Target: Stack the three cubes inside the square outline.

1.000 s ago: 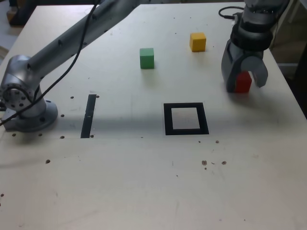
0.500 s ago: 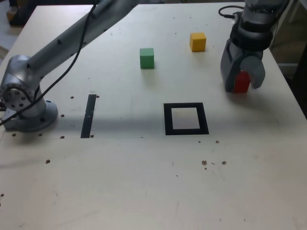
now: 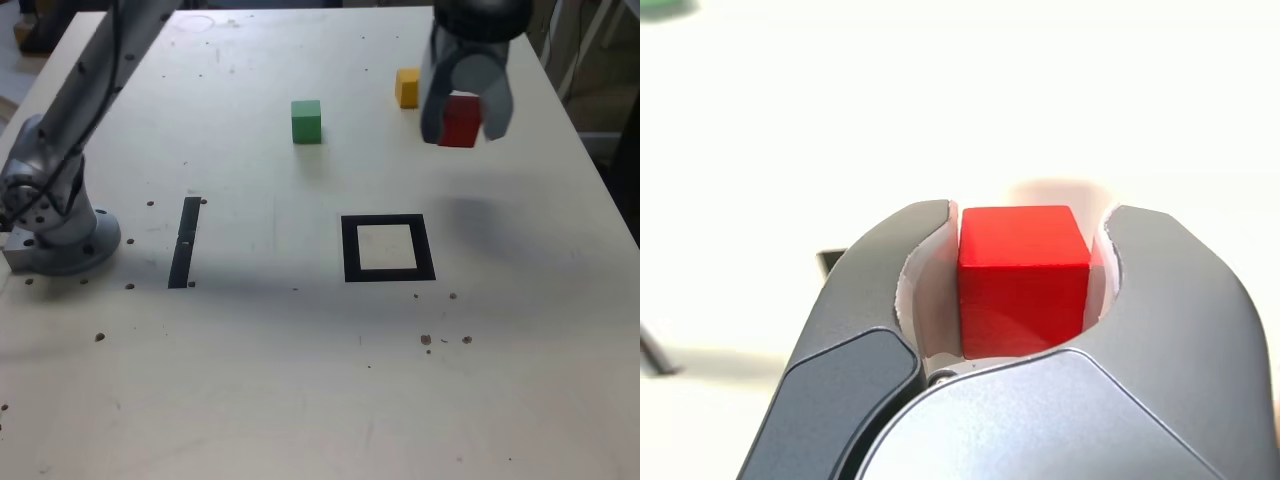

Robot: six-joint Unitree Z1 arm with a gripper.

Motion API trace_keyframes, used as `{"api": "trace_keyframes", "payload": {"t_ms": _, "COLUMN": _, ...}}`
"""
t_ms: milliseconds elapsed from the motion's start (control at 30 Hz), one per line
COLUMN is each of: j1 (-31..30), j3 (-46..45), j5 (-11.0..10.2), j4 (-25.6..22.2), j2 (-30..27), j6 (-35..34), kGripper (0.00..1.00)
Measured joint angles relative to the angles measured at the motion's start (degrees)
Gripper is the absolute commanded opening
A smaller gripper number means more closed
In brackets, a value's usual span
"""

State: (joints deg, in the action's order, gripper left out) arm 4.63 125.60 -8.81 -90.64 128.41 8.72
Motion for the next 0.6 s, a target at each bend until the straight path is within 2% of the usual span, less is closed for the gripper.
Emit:
{"api": "trace_keyframes", "payload": {"t_ms": 100, "j1": -1.59, "j3": -6.02, "j5": 0.05, "j4": 1.16, "j2": -4.05, "j6": -0.49, "kGripper": 0.22}}
{"api": "trace_keyframes", "payload": {"t_ms": 200, "j1": -3.45, "j3": -12.09, "j5": 0.49, "j4": 4.27, "j2": -8.19, "j6": -1.14, "kGripper": 0.22}}
{"api": "trace_keyframes", "payload": {"t_ms": 400, "j1": -6.37, "j3": -24.41, "j5": 3.2, "j4": 15.07, "j2": -16.62, "j6": -3.82, "kGripper": 0.22}}
{"api": "trace_keyframes", "payload": {"t_ms": 600, "j1": -6.86, "j3": -35.99, "j5": 4.91, "j4": 21.31, "j2": -18.51, "j6": -8.34, "kGripper": 0.22}}
